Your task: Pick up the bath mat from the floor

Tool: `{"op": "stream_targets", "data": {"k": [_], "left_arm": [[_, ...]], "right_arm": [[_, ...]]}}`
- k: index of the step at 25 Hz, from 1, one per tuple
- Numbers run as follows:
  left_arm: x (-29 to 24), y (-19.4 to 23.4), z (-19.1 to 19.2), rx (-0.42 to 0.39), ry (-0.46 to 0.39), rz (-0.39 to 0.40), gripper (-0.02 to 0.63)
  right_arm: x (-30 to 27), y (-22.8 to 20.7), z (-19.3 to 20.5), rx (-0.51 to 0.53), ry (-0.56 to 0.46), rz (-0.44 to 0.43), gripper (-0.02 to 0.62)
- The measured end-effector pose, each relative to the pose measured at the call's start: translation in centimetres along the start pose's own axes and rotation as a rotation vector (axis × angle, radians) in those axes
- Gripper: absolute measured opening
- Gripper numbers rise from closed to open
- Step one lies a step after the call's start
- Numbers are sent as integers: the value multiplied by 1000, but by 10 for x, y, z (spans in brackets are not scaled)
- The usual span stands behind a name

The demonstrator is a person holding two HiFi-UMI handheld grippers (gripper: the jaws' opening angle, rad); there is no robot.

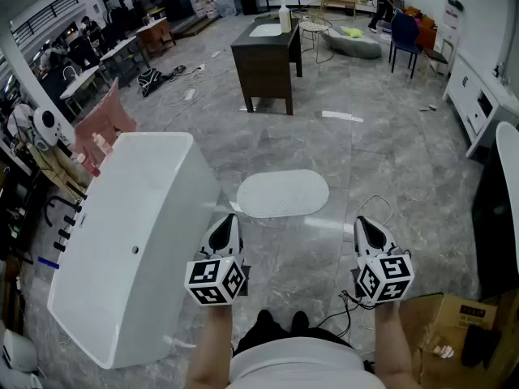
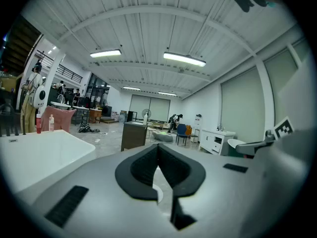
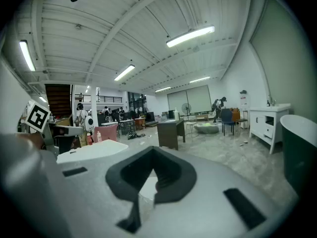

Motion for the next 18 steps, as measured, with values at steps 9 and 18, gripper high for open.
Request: {"op": "stream_targets", "data": {"k": [9,18], "left_arm": [[-1,-1,8,7,11,-27,3],[-1,10,12,29,21,-80,54]], "right_arm": [[-3,-6,-3,1,-23,8,2],[-12,-22,-3,-27,5,61,19]]}}
Point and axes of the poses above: the fingertips, and each gripper's own axes: x backward along the fingers, y to its left, z out of its underside, the point moved 8 cm from there along x, backward along the fingers, and after that the axes turned 3 degrees about x, right-handed, at the moved point
